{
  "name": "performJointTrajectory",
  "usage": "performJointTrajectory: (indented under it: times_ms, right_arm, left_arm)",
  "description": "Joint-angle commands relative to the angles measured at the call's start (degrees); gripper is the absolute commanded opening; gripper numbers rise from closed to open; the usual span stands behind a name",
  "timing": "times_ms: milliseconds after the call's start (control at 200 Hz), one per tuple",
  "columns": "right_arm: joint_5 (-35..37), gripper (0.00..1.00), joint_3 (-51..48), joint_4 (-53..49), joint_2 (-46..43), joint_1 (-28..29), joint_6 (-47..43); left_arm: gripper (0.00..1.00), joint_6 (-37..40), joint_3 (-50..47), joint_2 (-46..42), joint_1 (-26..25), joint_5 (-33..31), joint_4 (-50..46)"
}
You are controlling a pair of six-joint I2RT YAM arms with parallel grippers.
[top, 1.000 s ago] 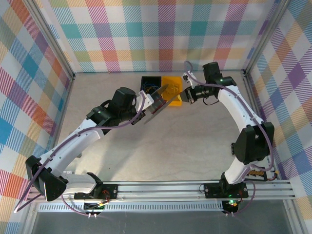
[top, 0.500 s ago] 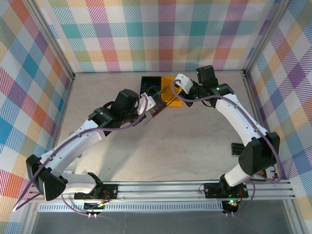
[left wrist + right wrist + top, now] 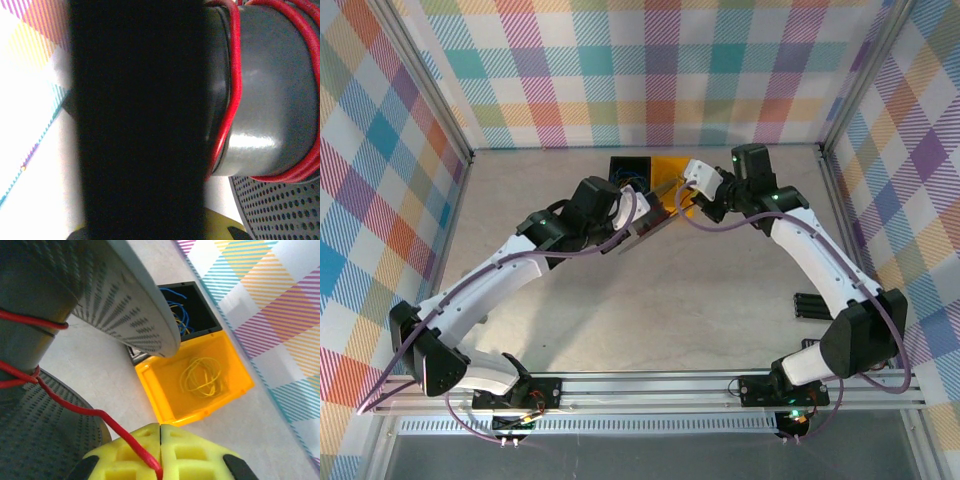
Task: Wrap the cables
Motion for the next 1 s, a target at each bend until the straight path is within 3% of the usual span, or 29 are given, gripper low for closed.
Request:
performJointTrajectory:
  times_ms: [0, 365, 535, 615, 675, 795, 885, 995]
  right_arm:
    - [-3.3, 0.0, 3.2, 11.1, -7.7, -0.2, 0.3]
    - [-4.7, 0.0, 2.8, 13.3, -8.0, 0.0, 3.2]
    - [-3.6, 0.0, 6.1, 8.0, -6.4, 0.0, 4.0]
    - [-1.8, 0.16, 7.2, 5.9, -5.8, 0.0, 4.5]
    - [-0.9, 0.22, 7.9, 3.8, -5.2, -0.1, 5.1]
    - [-2.1, 0.38, 8.5, -0.1, -4.8, -1.0, 8.5]
    - [-3.8, 0.44, 8.4, -3.5, -4.5, -2.1, 11.4]
    - [-10.0, 0.52, 8.3, -7.3, -3.5, -6.3, 18.7]
  left_arm:
    - [0.0, 1.8, -3.8, 4.4, 0.7, -9.1, -20.0]
    - [0.0, 0.8, -3.3, 5.3, 0.5, -10.1, -20.7]
    - [0.0, -2.3, -0.8, 5.1, 0.6, -10.2, -19.9]
    - [0.0, -4.9, 1.0, 5.6, 0.7, -13.6, -19.5]
    - [0.0, -5.8, 1.2, 5.9, 0.5, -17.1, -17.9]
    - [0.0, -1.6, -5.4, 2.8, 0.6, -23.4, -6.9]
    - [0.0, 1.3, -9.2, 0.8, 0.8, -25.5, -0.1]
    - [0.0, 1.0, -9.0, -0.1, 1.7, -23.9, 1.5]
